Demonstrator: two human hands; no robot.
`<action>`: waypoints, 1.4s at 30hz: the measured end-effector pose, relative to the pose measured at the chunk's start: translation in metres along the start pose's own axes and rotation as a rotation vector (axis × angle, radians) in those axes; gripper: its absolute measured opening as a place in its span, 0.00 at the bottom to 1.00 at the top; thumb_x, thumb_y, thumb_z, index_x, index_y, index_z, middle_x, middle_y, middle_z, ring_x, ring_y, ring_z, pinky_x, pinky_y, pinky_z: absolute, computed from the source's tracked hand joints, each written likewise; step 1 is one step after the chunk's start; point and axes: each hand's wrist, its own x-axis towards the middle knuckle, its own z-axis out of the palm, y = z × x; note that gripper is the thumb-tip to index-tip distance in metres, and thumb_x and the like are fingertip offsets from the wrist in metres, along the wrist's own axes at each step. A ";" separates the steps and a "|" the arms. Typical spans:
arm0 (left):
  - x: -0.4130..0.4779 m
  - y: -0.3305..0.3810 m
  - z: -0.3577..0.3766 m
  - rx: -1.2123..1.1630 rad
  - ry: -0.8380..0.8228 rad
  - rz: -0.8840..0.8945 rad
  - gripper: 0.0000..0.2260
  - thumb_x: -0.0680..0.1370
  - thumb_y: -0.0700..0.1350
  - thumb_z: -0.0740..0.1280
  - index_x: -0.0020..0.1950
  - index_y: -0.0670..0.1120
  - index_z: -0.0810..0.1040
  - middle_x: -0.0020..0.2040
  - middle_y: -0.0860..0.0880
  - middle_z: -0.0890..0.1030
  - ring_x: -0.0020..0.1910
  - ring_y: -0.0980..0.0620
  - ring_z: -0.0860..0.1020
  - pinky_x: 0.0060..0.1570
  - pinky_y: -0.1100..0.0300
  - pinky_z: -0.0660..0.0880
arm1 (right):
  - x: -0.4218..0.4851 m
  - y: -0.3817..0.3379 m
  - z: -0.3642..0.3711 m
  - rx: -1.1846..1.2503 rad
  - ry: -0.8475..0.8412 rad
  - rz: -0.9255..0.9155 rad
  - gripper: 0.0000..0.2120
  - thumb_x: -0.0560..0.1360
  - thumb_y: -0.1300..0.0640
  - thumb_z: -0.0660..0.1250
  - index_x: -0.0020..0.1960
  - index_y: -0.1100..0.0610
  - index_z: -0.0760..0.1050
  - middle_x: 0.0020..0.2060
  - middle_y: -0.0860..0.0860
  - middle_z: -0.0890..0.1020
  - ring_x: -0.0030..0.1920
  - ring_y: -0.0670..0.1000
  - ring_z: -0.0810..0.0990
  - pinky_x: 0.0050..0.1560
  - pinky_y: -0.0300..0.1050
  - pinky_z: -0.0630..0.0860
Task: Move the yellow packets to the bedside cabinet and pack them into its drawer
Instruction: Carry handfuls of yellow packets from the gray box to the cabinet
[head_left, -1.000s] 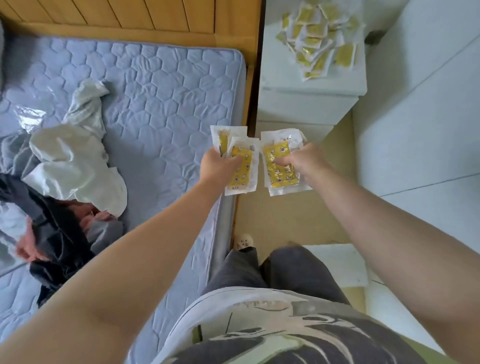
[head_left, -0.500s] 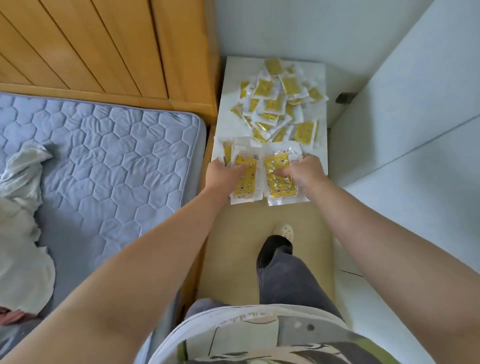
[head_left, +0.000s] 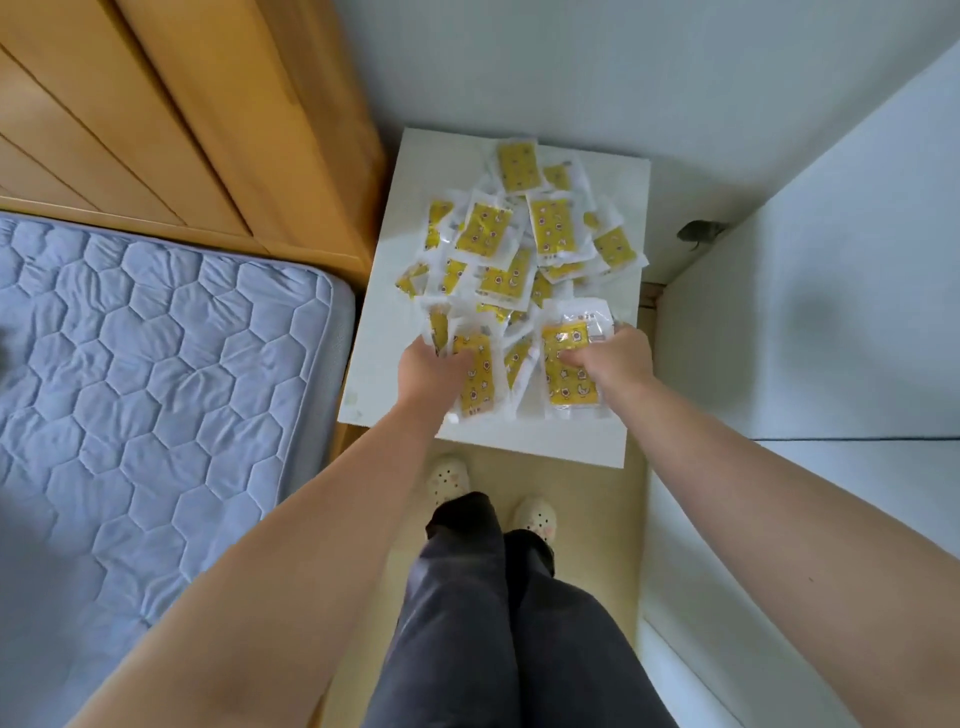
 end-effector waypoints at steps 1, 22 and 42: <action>0.014 0.004 0.004 -0.008 0.008 0.001 0.09 0.75 0.42 0.68 0.38 0.49 0.70 0.36 0.51 0.74 0.35 0.52 0.74 0.30 0.62 0.69 | 0.014 -0.002 0.000 0.009 0.017 0.009 0.35 0.63 0.58 0.80 0.67 0.58 0.71 0.54 0.53 0.81 0.49 0.54 0.82 0.55 0.53 0.79; 0.150 -0.018 0.074 0.815 0.130 0.525 0.35 0.76 0.66 0.54 0.78 0.58 0.44 0.79 0.46 0.41 0.77 0.43 0.40 0.72 0.38 0.42 | 0.138 -0.017 0.053 -0.533 0.072 -0.263 0.46 0.73 0.37 0.64 0.78 0.56 0.42 0.78 0.53 0.43 0.77 0.54 0.41 0.74 0.60 0.46; 0.143 0.000 0.056 0.954 0.114 0.600 0.34 0.77 0.62 0.57 0.79 0.55 0.47 0.79 0.46 0.39 0.77 0.44 0.37 0.72 0.38 0.39 | 0.124 -0.020 0.045 -0.420 0.232 -0.479 0.36 0.71 0.41 0.66 0.71 0.56 0.59 0.69 0.55 0.67 0.70 0.54 0.65 0.66 0.57 0.70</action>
